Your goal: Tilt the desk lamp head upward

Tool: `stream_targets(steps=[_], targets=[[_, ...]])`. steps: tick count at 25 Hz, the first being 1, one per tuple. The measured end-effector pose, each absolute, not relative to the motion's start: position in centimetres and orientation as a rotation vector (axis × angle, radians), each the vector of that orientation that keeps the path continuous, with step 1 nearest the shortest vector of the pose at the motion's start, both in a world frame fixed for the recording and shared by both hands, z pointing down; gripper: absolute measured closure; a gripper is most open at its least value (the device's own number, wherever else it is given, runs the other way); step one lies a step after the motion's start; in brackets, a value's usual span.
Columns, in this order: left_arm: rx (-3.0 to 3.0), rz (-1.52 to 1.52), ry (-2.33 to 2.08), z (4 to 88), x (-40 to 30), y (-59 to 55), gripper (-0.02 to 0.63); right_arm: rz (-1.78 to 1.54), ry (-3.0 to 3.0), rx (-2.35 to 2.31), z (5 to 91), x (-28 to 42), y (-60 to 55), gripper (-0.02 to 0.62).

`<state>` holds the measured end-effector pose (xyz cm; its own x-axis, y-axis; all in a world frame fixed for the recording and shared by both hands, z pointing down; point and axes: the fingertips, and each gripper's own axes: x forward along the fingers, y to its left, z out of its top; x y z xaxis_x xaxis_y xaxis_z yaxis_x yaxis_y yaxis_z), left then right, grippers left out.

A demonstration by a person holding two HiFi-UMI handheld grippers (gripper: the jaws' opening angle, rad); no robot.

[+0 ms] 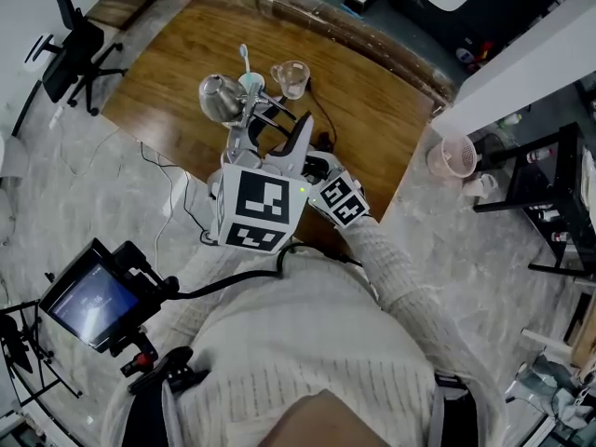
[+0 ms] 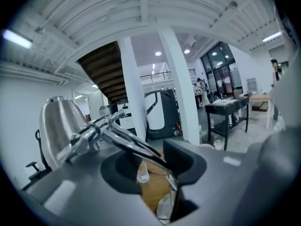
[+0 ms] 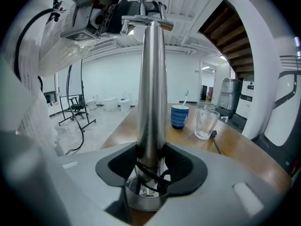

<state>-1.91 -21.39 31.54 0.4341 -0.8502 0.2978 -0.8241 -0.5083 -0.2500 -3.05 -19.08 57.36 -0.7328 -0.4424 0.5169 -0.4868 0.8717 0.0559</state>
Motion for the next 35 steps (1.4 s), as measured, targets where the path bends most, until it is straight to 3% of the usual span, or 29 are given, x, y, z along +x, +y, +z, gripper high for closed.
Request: stream_targets(steps=[13, 24, 28, 35], targets=[[-2.488, -0.694, 1.437, 31.5, -0.5, -21.1, 0.465, 0.107, -2.527, 0.654, 57.2, -2.8, -19.1, 0.417], [-2.497, -0.602, 1.469, 31.1, -0.6, -20.9, 0.448, 0.110, -2.539, 0.637, 56.9, -2.8, -18.8, 0.416], [-2.522, -0.545, 1.398, 31.5, 0.0, -20.1, 0.356, 0.109, -2.531, 0.636, 57.0, -2.8, -18.5, 0.413], [-2.785, -0.289, 1.411, 33.3, -1.7, -19.2, 0.357, 0.183, -2.620, 0.758, 54.9, -1.1, -19.2, 0.383]])
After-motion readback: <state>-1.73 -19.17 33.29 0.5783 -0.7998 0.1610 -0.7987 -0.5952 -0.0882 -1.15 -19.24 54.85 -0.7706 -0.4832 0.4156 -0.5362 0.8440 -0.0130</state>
